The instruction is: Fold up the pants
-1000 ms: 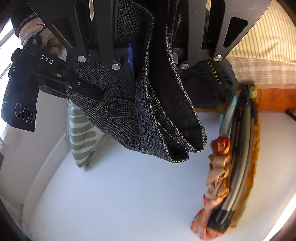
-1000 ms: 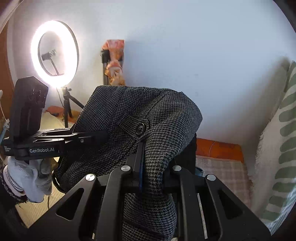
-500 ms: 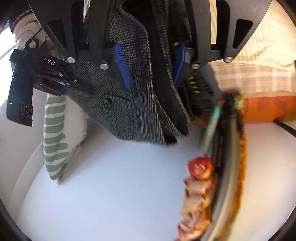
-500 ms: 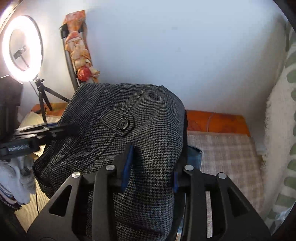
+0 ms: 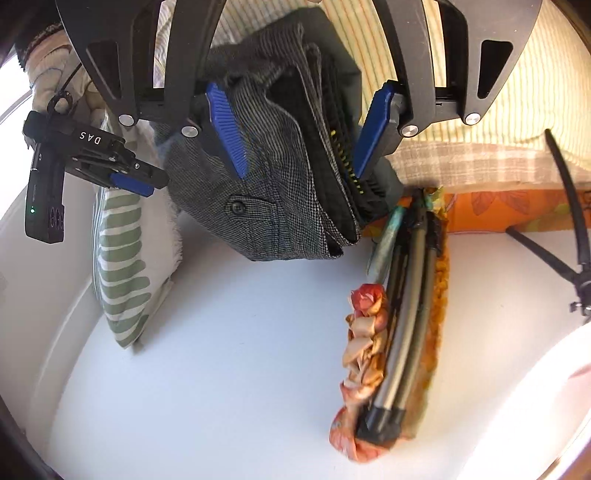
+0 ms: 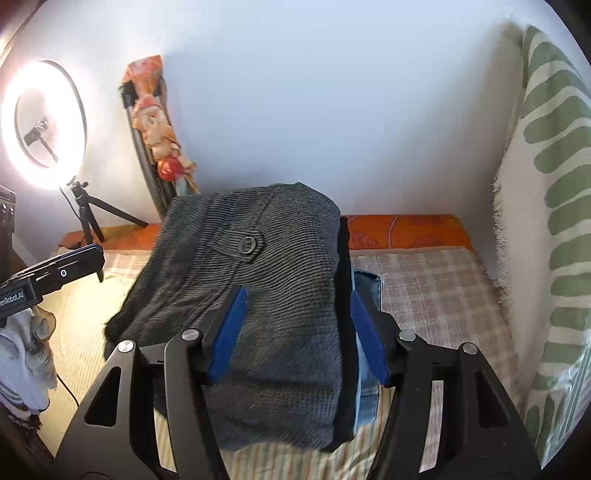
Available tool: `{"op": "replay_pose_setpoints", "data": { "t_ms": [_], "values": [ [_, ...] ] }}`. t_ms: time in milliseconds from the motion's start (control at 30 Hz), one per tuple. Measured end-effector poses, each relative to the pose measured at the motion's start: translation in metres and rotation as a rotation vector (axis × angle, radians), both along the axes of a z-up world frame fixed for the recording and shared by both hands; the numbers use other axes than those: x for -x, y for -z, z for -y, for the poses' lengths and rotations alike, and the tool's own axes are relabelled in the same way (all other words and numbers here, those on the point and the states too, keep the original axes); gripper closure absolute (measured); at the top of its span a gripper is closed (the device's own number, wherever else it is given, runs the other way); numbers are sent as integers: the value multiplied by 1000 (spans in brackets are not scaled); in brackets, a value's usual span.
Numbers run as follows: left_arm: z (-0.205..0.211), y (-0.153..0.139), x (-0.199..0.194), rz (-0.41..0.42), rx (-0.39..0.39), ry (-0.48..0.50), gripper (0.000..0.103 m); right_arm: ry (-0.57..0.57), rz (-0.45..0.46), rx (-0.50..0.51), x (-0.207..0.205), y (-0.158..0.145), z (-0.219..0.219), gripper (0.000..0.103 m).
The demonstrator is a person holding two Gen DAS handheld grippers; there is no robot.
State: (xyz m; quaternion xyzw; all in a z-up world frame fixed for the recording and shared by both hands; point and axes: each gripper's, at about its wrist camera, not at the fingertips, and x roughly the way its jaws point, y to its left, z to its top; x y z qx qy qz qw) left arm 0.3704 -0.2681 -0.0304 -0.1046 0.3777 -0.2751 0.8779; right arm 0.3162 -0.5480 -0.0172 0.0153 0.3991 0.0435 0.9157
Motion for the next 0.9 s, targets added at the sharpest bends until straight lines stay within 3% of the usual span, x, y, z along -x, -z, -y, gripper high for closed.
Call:
{"op": "replay_pose_setpoints", "data": {
  "t_ms": [267,567,733,800,900],
  "values": [
    [-17,-19,39,44,-10,9,38,25,26,-31,45,-18,-25,25],
    [-45,-23,85,79,-32,27,31,81,30,32,93,-18,-62,23],
    [-63,-23,111,98,-53,33,30,111,63,76,121,-18,-84,16],
    [-70,-23,121,112,-63,28,22,119,73,84,130,-17,-92,15],
    [-80,-23,138,138,-97,13,22,117,87,57,145,-15,-104,9]
  ]
}}
